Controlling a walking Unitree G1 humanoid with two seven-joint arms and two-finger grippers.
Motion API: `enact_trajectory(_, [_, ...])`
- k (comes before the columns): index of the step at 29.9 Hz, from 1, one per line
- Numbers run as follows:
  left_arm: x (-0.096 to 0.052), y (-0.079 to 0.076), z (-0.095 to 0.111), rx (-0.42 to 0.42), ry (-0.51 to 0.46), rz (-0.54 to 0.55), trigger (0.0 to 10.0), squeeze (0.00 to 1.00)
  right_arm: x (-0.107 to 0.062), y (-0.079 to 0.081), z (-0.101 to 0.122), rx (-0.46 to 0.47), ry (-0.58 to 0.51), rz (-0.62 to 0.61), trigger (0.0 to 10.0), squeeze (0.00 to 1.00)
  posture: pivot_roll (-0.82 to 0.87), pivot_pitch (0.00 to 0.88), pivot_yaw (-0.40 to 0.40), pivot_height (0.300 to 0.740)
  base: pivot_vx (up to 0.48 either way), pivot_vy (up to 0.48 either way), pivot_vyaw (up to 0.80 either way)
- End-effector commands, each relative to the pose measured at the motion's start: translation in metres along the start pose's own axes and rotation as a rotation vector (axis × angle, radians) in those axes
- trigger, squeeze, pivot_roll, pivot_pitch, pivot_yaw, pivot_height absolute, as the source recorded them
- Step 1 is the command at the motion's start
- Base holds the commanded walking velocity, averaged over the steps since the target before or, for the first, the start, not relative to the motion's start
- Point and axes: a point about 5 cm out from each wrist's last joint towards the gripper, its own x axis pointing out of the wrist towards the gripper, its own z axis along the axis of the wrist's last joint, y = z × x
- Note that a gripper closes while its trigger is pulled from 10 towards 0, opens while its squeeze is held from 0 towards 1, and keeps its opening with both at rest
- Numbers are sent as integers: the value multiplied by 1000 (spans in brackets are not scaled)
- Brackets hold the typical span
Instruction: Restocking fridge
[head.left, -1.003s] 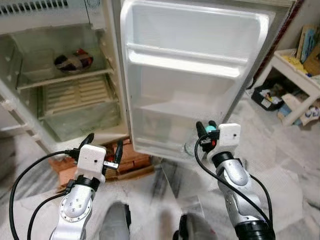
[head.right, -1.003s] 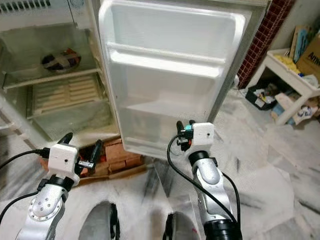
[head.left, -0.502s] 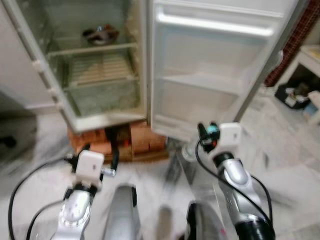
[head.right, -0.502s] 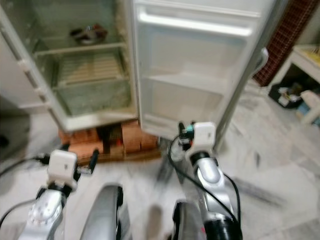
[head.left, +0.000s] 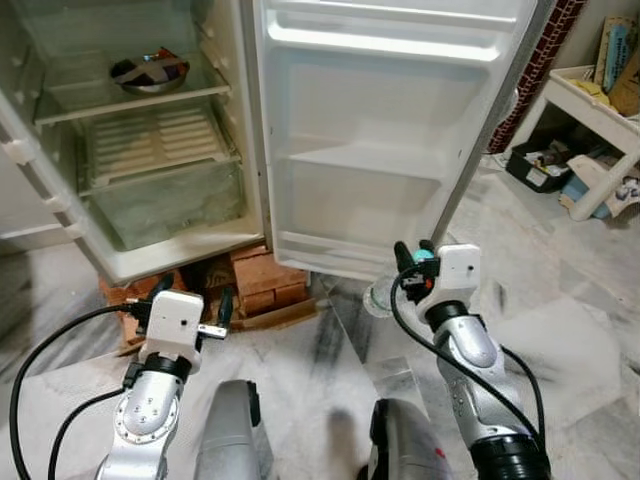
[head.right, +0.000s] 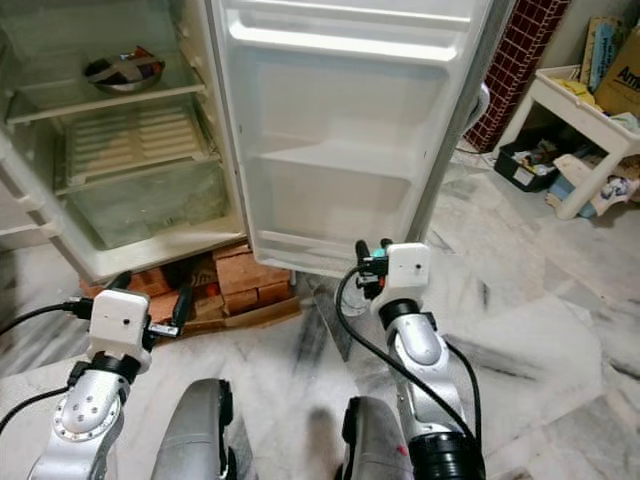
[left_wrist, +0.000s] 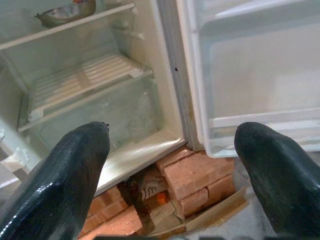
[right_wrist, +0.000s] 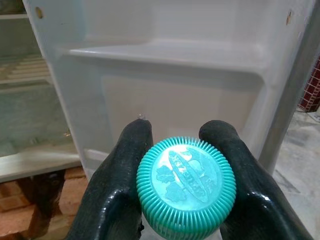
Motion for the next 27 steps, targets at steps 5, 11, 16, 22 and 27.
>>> enact_trajectory(5, [-1, -1, 0, -1, 2, 10, 10000, 0, 3, 8, 10, -33, -51, 80, 10000, 0, 85, 88, -49, 617, 284, 0, 106])
enact_trajectory(11, [-1, -5, -1, -23, 8, 3, 10000, 0, 4, 8, 10, -43, -53, 89, 10000, 0, 83, 87, -54, 617, 295, 0, 475])
enact_trajectory(16, [-3, -7, -1, -24, 6, -5, 10000, 0, 4, 7, 10, -43, -52, 95, 10000, 0, 84, 86, -57, 617, 298, 0, 0])
enact_trajectory(22, [-2, -6, -1, -25, 7, 4, 10000, 0, 5, 8, 11, -44, -57, 104, 10000, 0, 84, 85, -59, 617, 301, 0, 0])
enact_trajectory(27, [-1, -6, -1, -26, 6, 1, 10000, 0, 6, 9, 11, -44, -61, 105, 10000, 0, 81, 86, -56, 617, 302, 0, 0])
